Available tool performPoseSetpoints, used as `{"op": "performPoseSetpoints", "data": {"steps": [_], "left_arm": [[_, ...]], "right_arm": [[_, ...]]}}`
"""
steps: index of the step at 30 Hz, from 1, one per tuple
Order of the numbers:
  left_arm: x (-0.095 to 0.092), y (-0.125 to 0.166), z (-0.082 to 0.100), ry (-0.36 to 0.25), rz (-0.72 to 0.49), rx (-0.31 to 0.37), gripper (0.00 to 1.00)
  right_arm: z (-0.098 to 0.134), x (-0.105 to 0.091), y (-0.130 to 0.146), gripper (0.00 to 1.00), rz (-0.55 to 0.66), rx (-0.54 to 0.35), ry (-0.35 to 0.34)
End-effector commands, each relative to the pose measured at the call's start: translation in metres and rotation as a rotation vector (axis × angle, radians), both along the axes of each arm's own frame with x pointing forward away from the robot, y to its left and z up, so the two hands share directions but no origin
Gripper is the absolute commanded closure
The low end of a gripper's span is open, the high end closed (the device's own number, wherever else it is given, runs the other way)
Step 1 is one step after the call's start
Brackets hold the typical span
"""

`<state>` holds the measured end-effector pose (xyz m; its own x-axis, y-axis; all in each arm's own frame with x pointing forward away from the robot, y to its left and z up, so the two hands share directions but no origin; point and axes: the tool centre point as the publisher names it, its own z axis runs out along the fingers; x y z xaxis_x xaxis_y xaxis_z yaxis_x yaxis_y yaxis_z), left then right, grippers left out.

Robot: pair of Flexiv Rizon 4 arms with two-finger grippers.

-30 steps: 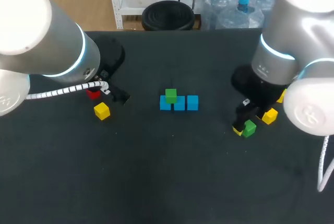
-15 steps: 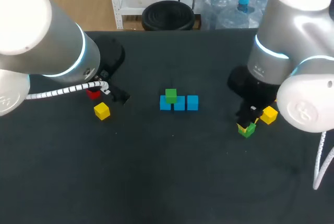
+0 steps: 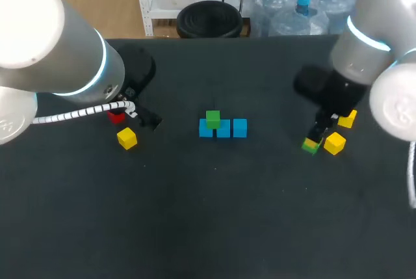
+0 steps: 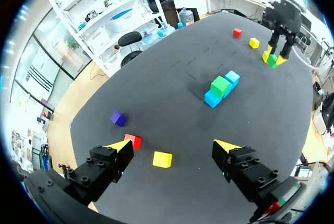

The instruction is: Place the blue cubes, place green cubes on the blue cubes, place the yellow cubes on the green cubes, then place the red cubes on the yellow cubes, and place purple cube on the red cubes.

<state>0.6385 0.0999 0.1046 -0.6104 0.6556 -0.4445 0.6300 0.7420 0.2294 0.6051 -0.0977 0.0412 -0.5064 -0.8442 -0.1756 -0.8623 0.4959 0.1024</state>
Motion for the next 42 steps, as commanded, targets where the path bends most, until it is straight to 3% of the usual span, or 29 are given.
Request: {"op": "performPoseSetpoints", "data": {"steps": [1,15,18,25,39,42], "left_arm": [[0.000,0.001,0.000,0.000,-0.002,-0.002,0.00],[0.000,0.001,0.000,0.000,-0.002,-0.002,0.00],[0.000,0.001,0.000,0.000,-0.002,-0.002,0.00],[0.000,0.001,0.000,0.000,-0.002,-0.002,0.00],[0.000,0.001,0.000,0.000,-0.002,-0.002,0.00],[0.000,0.001,0.000,0.000,-0.002,-0.002,0.00]], "right_arm": [[0.014,0.000,0.004,1.00,0.114,0.001,-0.017],[0.020,0.022,0.033,1.00,0.399,-0.101,-0.098],[0.022,0.034,0.040,1.00,0.412,-0.111,-0.102],[0.034,0.078,0.051,1.00,0.264,-0.019,-0.092],[0.045,0.076,0.082,1.00,0.382,-0.007,-0.075],[0.045,0.074,0.081,1.00,0.343,0.020,-0.074]]}}
